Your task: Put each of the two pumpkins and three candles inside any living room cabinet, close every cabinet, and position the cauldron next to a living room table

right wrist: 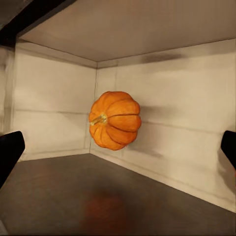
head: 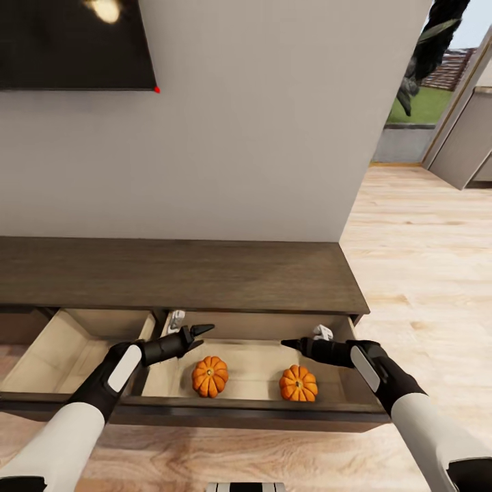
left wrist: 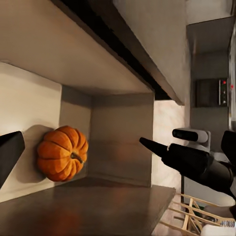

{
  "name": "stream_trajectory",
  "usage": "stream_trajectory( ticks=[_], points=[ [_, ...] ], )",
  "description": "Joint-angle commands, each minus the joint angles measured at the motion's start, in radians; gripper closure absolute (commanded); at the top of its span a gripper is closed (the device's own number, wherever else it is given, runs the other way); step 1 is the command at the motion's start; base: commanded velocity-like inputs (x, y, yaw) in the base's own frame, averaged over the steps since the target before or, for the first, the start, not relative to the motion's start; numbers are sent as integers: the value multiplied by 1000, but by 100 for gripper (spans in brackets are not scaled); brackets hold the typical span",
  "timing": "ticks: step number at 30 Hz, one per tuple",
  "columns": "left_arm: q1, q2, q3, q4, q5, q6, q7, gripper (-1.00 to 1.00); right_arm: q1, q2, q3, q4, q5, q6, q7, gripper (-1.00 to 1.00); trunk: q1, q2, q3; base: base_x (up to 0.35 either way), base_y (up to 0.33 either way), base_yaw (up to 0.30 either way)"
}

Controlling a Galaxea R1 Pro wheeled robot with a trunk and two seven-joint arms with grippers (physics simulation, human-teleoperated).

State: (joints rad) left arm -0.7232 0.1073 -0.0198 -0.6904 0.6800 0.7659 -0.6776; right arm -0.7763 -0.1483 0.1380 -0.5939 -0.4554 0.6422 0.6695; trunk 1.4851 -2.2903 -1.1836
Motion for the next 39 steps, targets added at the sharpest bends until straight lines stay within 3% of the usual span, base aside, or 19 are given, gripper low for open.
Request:
stream_trajectory(
  ticks=[1, 12, 16, 20, 27, 32, 35, 39],
  points=[
    [0, 1, 0, -8, -1, 1, 0, -100, 0, -1, 1, 0, 1, 0, 11, -100, -4, 7, 3, 0, 0, 0],
    [1, 1, -2, -23, -1, 3, -1, -100, 0, -16, 3, -1, 3, 20, 61, -100, -46, 84, 38, -105, 0, 0],
    [1, 2, -2, -15, -2, 3, 0, -100, 0, -62, 3, -3, -1, 63, 90, -100, -61, 112, 50, -316, 0, 0],
    [1, 1, -2, -13, -3, 8, 0, -100, 0, -79, 4, -4, -1, 73, 108, -100, -77, 140, 63, -324, 0, 0],
    [1, 4, -2, -23, -3, 151, 0, -100, 0, -90, 6, -5, 0, 78, 125, -100, -104, 189, 85, -260, 0, 0],
    [1, 21, -3, -23, -2, 179, -3, -100, 0, -91, 11, -5, 10, 79, 252, -100, -123, 224, 100, -63, 0, 0],
    [2, 24, -3, -17, -3, 182, -24, -100, 0, -93, 45, 0, 29, 79, 286, -100, -127, 231, 103, -10, 0, 0],
    [20, 37, -22, -12, -5, 185, -101, -100, 2, -96, 136, 4, 36, 79, 304, -100, -127, 231, 103, -2, 0, 0]
  ],
)
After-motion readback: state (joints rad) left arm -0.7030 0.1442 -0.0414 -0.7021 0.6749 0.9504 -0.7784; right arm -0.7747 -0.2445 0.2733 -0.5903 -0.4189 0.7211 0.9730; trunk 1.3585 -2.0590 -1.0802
